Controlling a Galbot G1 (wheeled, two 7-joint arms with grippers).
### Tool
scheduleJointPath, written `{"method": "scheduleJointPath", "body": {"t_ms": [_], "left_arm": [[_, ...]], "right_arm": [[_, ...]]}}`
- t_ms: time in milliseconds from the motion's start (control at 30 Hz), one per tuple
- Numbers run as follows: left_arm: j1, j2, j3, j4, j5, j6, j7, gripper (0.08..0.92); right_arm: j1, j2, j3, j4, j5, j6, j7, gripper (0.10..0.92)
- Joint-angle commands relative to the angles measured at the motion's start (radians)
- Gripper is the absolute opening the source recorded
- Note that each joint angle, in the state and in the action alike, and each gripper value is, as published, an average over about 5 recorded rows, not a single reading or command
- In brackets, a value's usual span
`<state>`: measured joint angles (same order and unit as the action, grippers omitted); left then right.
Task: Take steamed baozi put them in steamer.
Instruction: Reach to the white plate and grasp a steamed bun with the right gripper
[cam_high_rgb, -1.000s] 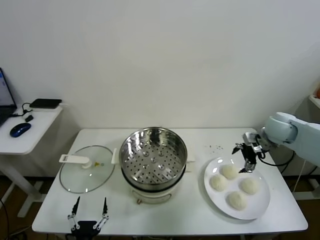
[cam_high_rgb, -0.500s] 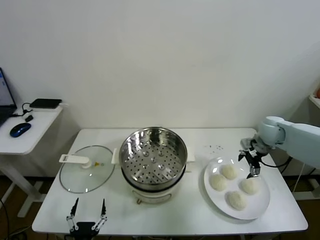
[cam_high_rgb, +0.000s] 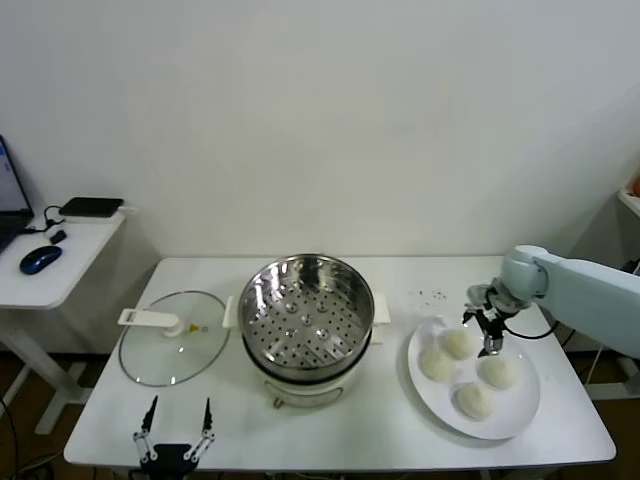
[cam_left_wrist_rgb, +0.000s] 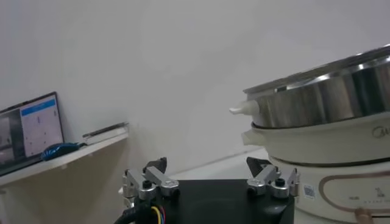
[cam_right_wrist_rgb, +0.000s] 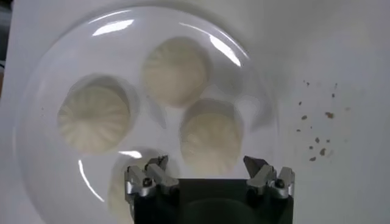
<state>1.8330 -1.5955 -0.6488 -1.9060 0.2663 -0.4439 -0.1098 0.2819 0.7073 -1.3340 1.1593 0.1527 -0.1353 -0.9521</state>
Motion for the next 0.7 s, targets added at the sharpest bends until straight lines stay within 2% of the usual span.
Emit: {"method": "scheduleJointPath", "body": {"t_ms": [33, 300, 567, 700], "left_arm": [[0.002, -0.001, -0.002, -0.002, 0.0, 0.0, 0.001, 0.823], [0.001, -0.003, -0.001, -0.001, 0.001, 0.0, 0.001, 0.823], [0.0, -0.003, 0.0, -0.003, 0.001, 0.0, 0.002, 0.823], [0.001, -0.001, -0.002, -0.003, 0.0, 0.0, 0.002, 0.823]], "right_arm": [[-0.043, 0.021, 0.031, -0.031, -0.011, 0.012, 0.017, 0.823], [-0.055, 0.024, 0.043, -0.037, -0.025, 0.009, 0.028, 0.815], [-0.052, 0.03, 0.05, -0.043, -0.029, 0.009, 0.042, 0.688], [-0.049, 0.029, 0.047, -0.039, -0.028, 0.007, 0.037, 0.669]]}}
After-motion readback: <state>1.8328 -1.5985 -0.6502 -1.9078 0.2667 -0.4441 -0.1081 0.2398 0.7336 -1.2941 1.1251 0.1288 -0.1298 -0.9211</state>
